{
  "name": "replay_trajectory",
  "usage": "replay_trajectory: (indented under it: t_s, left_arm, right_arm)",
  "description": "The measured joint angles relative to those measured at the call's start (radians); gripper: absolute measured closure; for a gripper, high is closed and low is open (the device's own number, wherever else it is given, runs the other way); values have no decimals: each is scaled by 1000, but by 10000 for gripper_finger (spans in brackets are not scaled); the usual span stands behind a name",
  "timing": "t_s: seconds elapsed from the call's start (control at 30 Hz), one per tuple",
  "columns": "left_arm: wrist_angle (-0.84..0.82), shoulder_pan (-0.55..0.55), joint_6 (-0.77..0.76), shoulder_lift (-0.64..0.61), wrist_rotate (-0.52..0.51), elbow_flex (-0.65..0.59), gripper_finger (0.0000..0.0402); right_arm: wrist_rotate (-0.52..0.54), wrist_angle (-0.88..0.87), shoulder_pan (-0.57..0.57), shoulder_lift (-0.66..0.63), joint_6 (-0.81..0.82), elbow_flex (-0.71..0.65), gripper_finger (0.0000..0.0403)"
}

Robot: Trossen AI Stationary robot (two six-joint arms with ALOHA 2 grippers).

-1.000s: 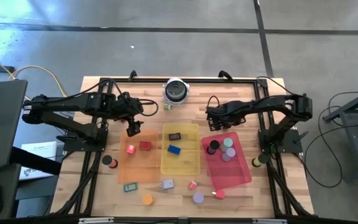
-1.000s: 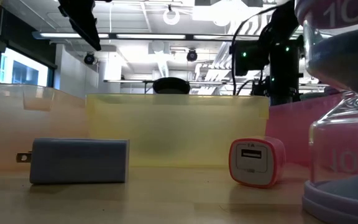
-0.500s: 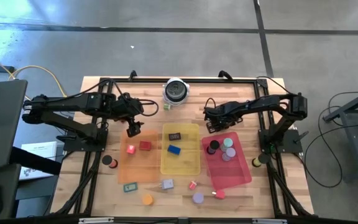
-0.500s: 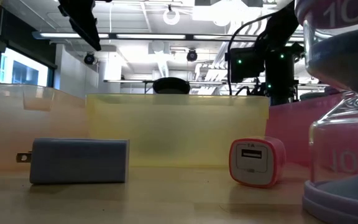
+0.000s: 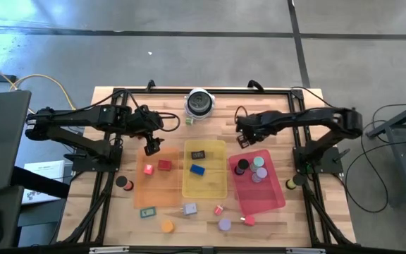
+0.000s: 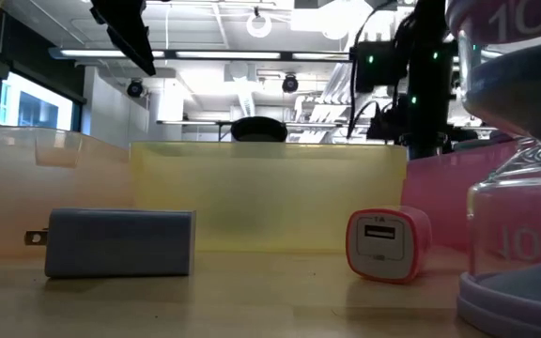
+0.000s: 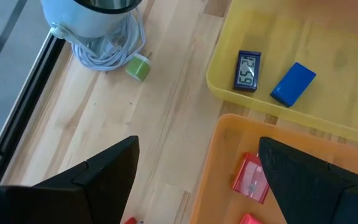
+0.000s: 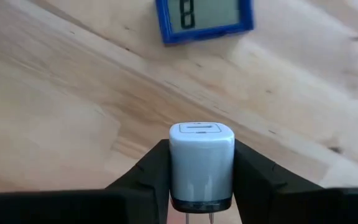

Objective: Pick & Place Office items
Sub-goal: Put the white charger adaptor into the orange bin

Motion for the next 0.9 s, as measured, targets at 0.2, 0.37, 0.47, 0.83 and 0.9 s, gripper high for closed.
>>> replay_trajectory:
  t_s: [0.2, 0.37, 0.47, 0.83, 0.9]
  left_arm:
    - [1, 0, -1, 0, 0, 0, 79]
    - [13, 0, -20, 0, 0, 0, 79]
    - [19, 0, -47, 0, 0, 0, 79]
    - [51, 0, -139, 13, 39, 0, 79]
    - [88, 0, -177, 25, 39, 0, 79]
  right_arm:
    - [20, -5, 7, -161, -10, 82, 285]
    - [71, 12, 33, -255, -27, 164, 285]
    - [93, 34, 58, -294, -40, 203, 285]
    - [78, 315, 165, -315, -137, 257, 285]
    - [60, 369, 175, -315, -153, 257, 285]
